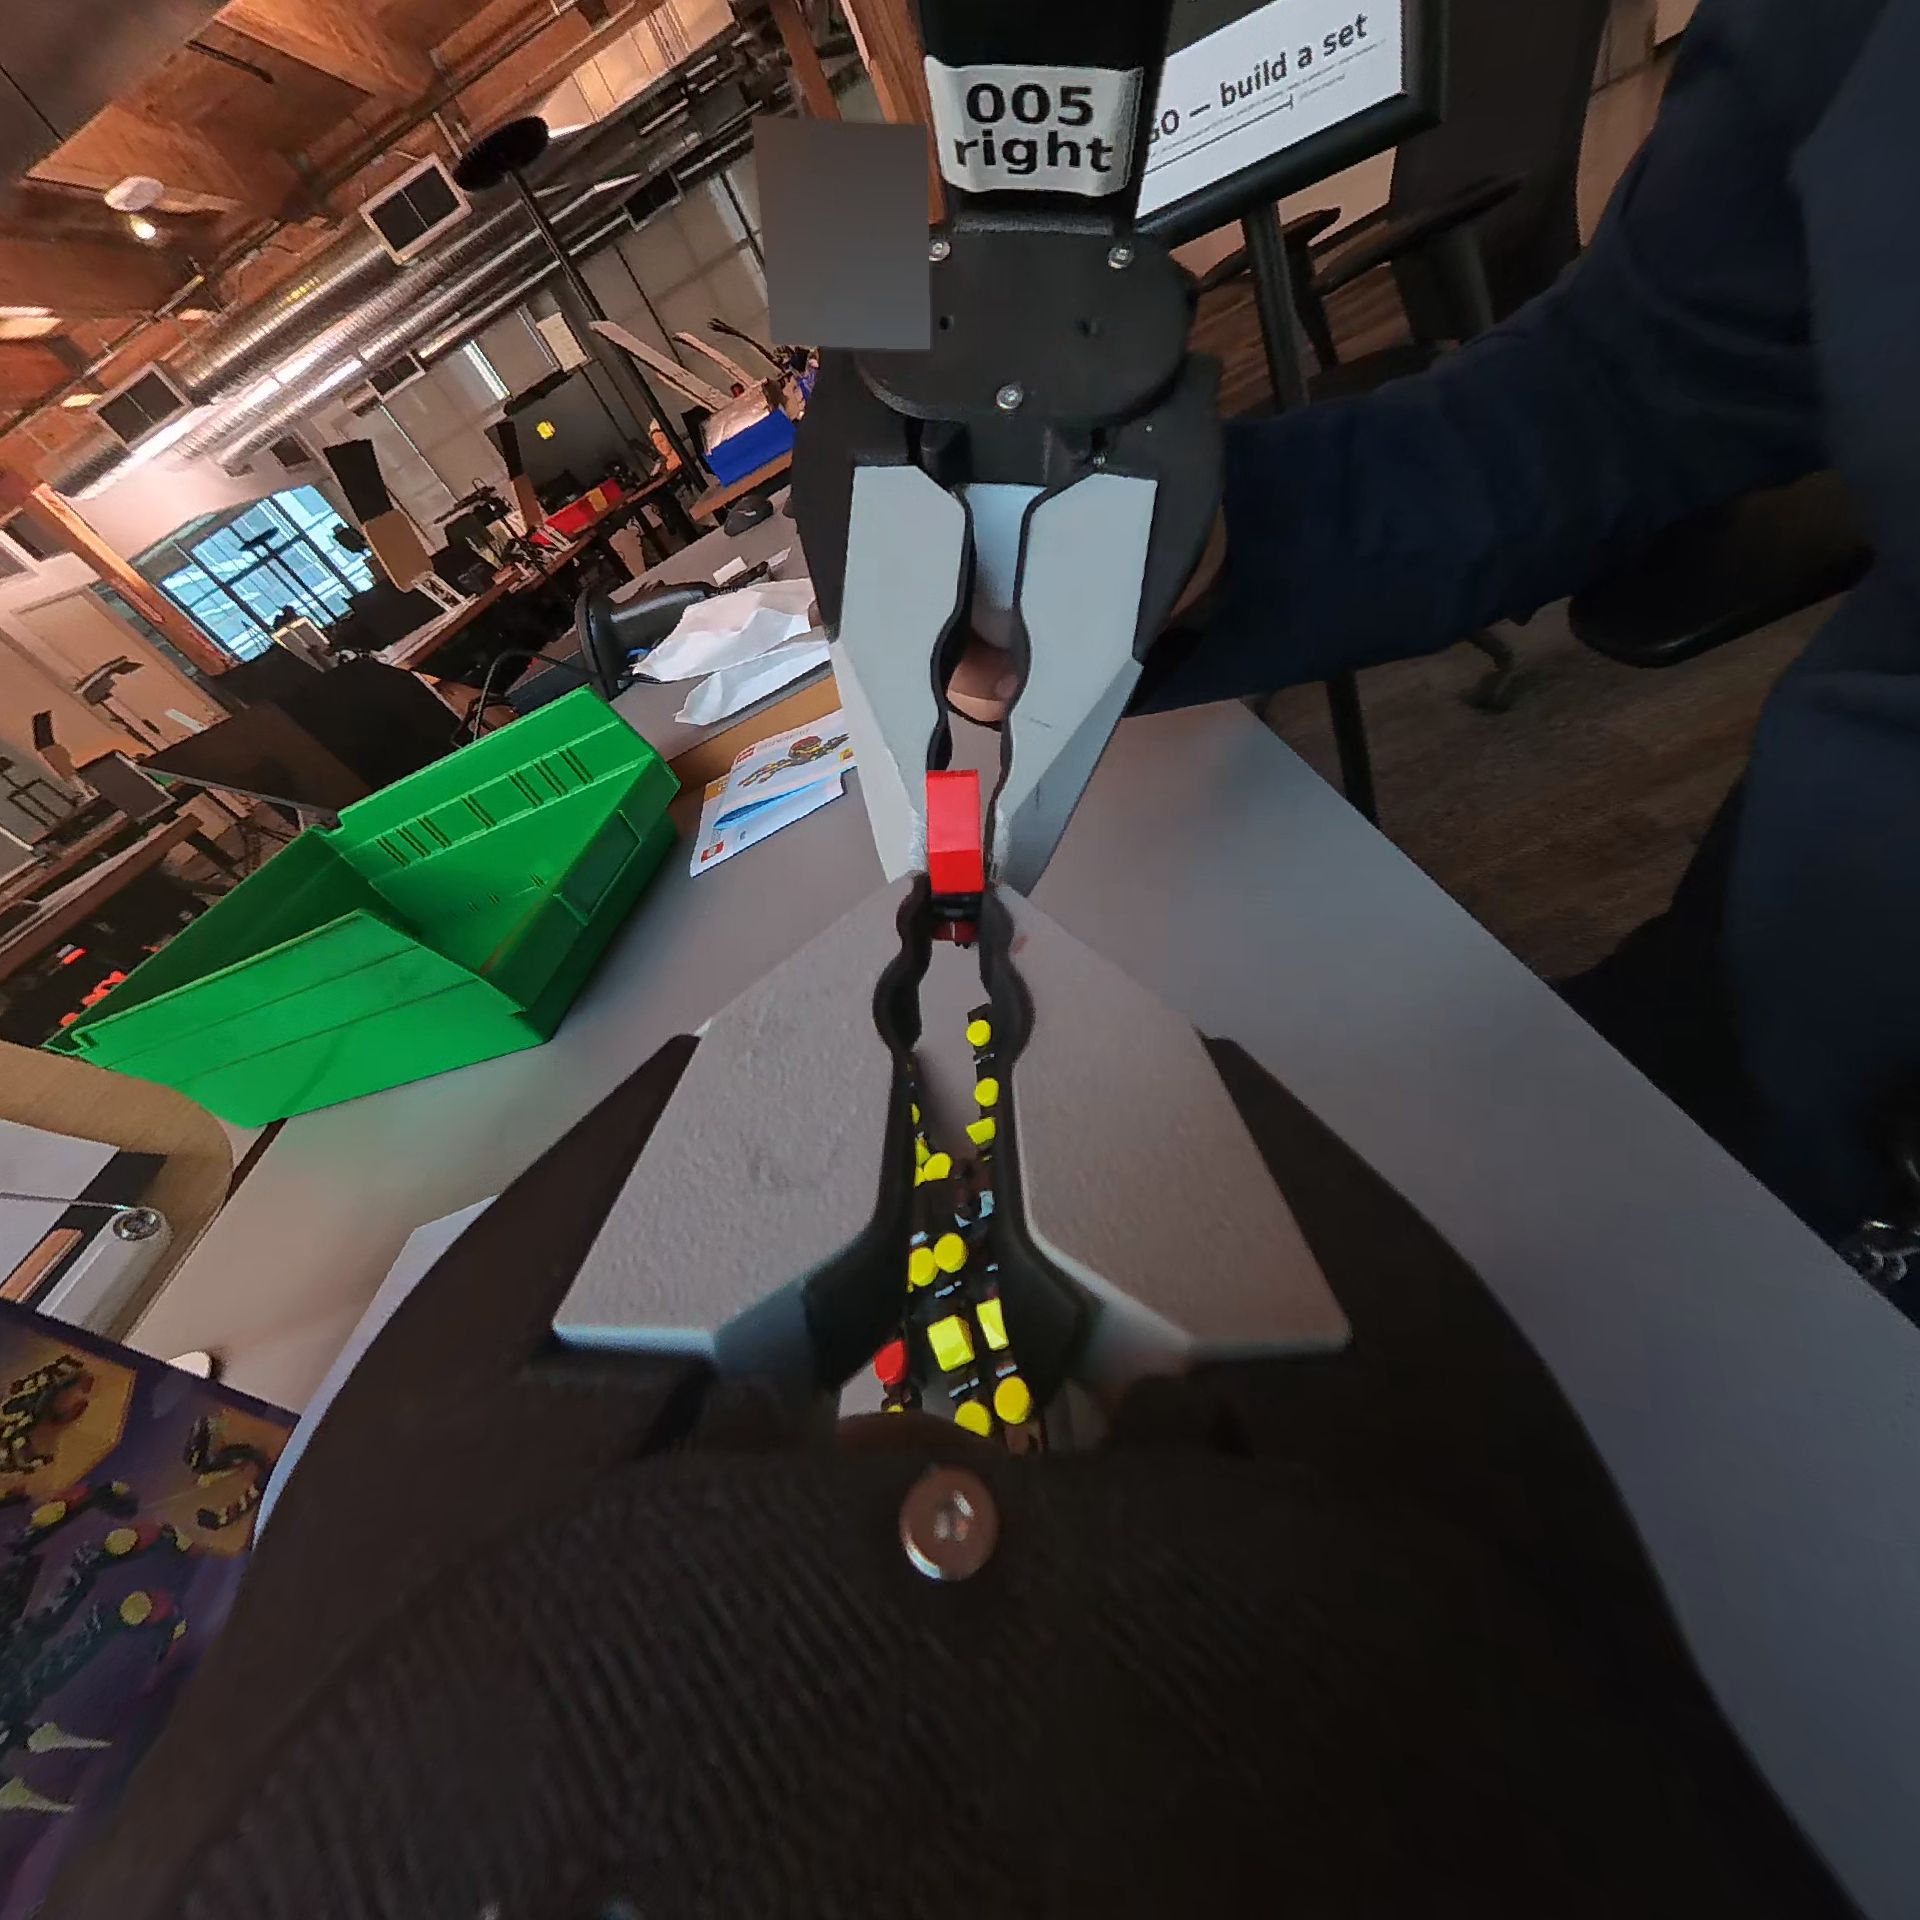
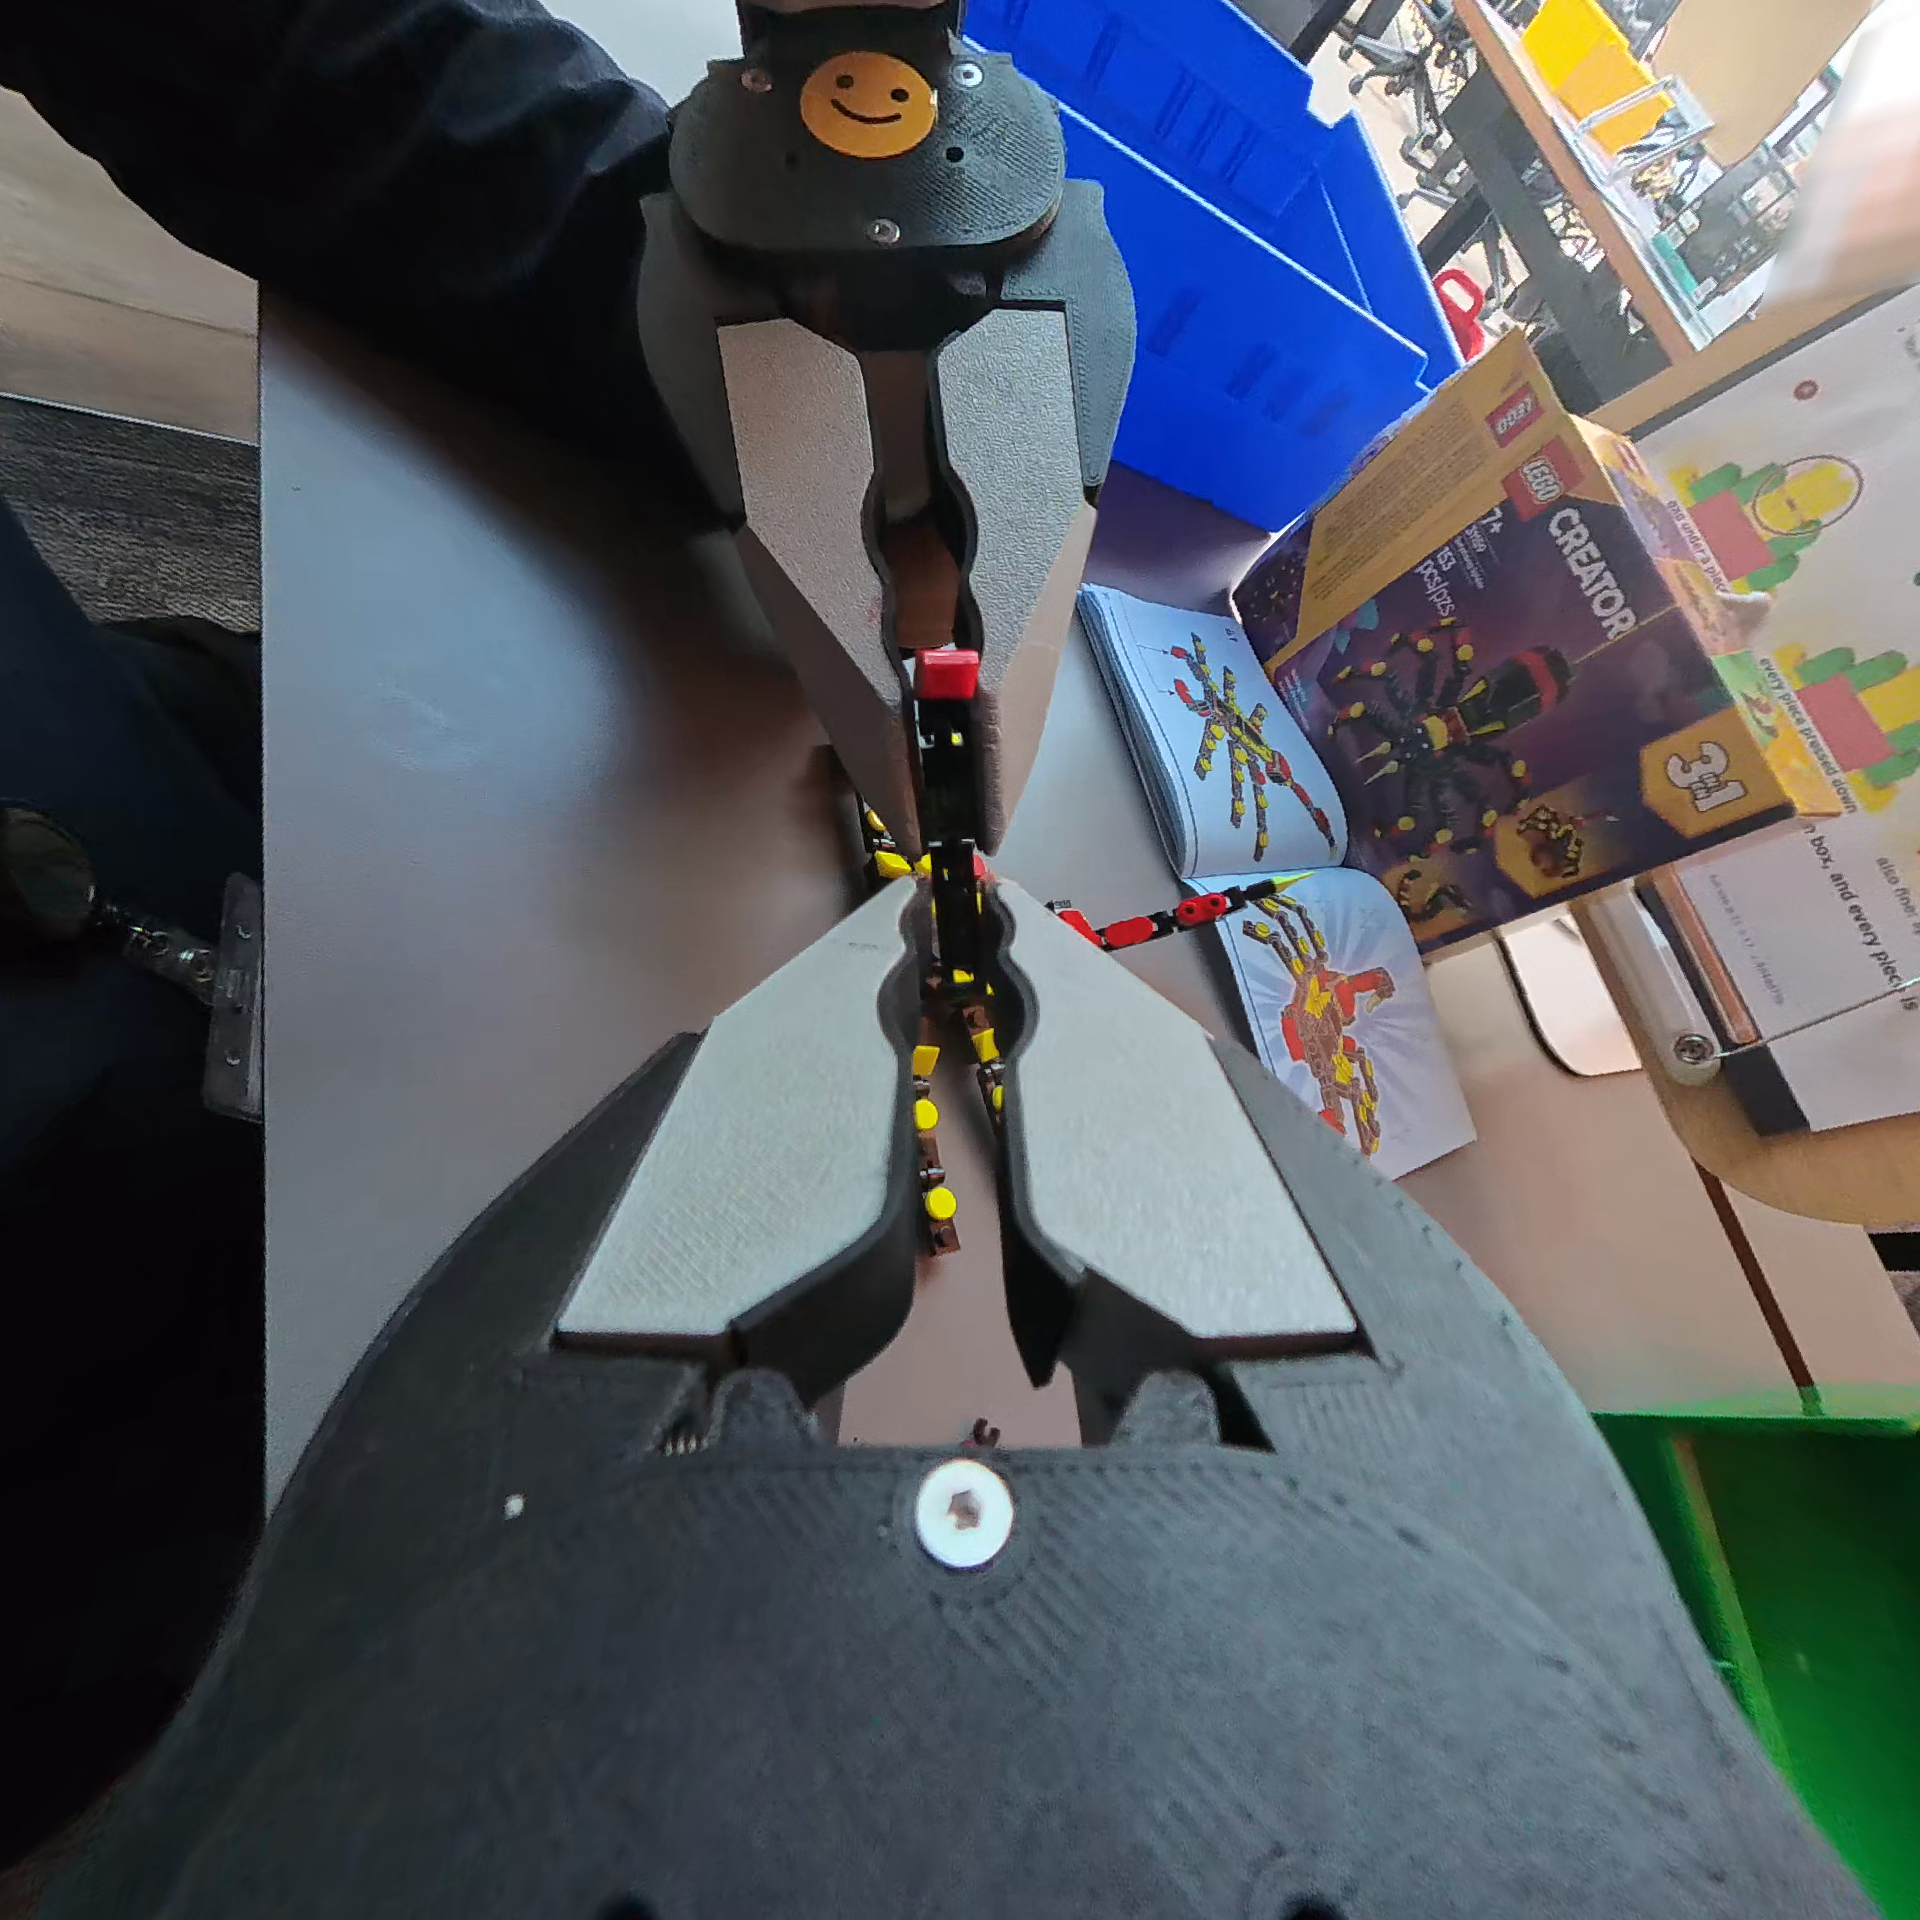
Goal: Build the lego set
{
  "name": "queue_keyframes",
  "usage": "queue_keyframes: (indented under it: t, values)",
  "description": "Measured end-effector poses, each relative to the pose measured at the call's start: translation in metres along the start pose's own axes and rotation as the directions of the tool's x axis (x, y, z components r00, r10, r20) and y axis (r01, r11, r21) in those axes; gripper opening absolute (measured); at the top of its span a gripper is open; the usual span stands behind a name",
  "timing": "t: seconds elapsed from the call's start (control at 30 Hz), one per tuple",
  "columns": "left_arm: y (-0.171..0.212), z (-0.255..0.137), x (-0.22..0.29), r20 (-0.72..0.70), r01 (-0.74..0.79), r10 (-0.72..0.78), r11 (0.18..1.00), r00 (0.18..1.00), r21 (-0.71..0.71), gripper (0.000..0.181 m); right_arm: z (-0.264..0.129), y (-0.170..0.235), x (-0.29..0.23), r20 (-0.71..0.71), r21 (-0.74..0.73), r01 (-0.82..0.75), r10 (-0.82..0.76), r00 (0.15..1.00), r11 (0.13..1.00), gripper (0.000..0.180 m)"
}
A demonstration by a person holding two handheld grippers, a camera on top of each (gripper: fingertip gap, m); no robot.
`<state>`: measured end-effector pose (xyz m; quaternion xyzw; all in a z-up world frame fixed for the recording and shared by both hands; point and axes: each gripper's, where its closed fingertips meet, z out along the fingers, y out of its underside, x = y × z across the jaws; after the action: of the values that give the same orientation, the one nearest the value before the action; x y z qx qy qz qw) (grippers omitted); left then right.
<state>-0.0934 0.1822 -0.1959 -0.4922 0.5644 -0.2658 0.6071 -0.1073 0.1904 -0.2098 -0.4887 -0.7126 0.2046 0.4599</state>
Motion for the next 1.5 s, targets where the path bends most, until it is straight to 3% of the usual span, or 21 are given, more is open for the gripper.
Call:
queue_keyframes:
  t: [0.17,0.3,0.6,0.73,0.9,1.03,1.1,1.23,1.37,1.43,1.5]
  values:
    - [0.008,0.001,0.000,-0.010,0.030,-0.031,0.998,0.999,-0.050,0.009,0.002,0.005,0.000,-0.011,-0.019,0.006,-0.006,1.000,1.000,0.006]
    - [0.030,-0.004,0.002,-0.046,0.061,-0.073,0.972,0.996,-0.226,0.031,-0.001,0.023,0.010,-0.043,-0.019,-0.058,0.058,0.997,0.998,0.005]
    - [0.092,-0.003,0.007,-0.053,-0.087,0.069,0.805,0.996,-0.587,0.048,0.010,0.072,0.012,0.024,-0.078,-0.194,0.196,0.980,0.978,0.005]
    - [0.097,0.000,0.000,-0.043,-0.171,0.184,0.767,0.982,-0.619,0.027,0.002,0.082,0.004,0.072,-0.124,-0.197,0.207,0.976,0.972,0.005]
    - [0.094,0.004,-0.005,-0.039,-0.231,0.267,0.745,0.963,-0.626,0.026,-0.008,0.083,-0.026,0.180,-0.162,-0.231,0.259,0.949,0.959,0.005]
    - [0.084,0.005,-0.006,-0.005,-0.092,0.108,0.813,0.994,-0.575,0.020,0.001,0.092,-0.031,0.109,-0.216,-0.134,0.160,0.981,0.967,0.005]
    - [0.077,0.005,-0.009,0.012,0.005,0.002,0.842,1.000,-0.540,0.026,0.004,0.091,-0.030,0.093,-0.239,-0.087,0.112,0.989,0.967,0.005]
    - [0.067,0.002,-0.018,0.030,0.151,-0.156,0.865,0.987,-0.479,0.021,0.005,0.087,-0.021,0.056,-0.295,0.008,0.008,0.998,0.955,0.016]
    - [0.066,-0.002,-0.023,0.048,0.208,-0.208,0.874,0.977,-0.440,0.021,0.003,0.068,-0.005,0.014,-0.223,-0.001,0.005,1.000,0.975,0.029]
    - [0.065,-0.003,-0.023,0.043,0.225,-0.230,0.872,0.972,-0.434,0.021,0.007,0.053,0.008,-0.037,-0.167,-0.017,0.011,0.999,0.986,0.024]
    - [0.062,-0.002,-0.022,0.037,0.245,-0.253,0.875,0.967,-0.417,0.021,0.017,0.043,0.022,-0.094,-0.153,0.007,-0.021,0.995,0.988,0.042]
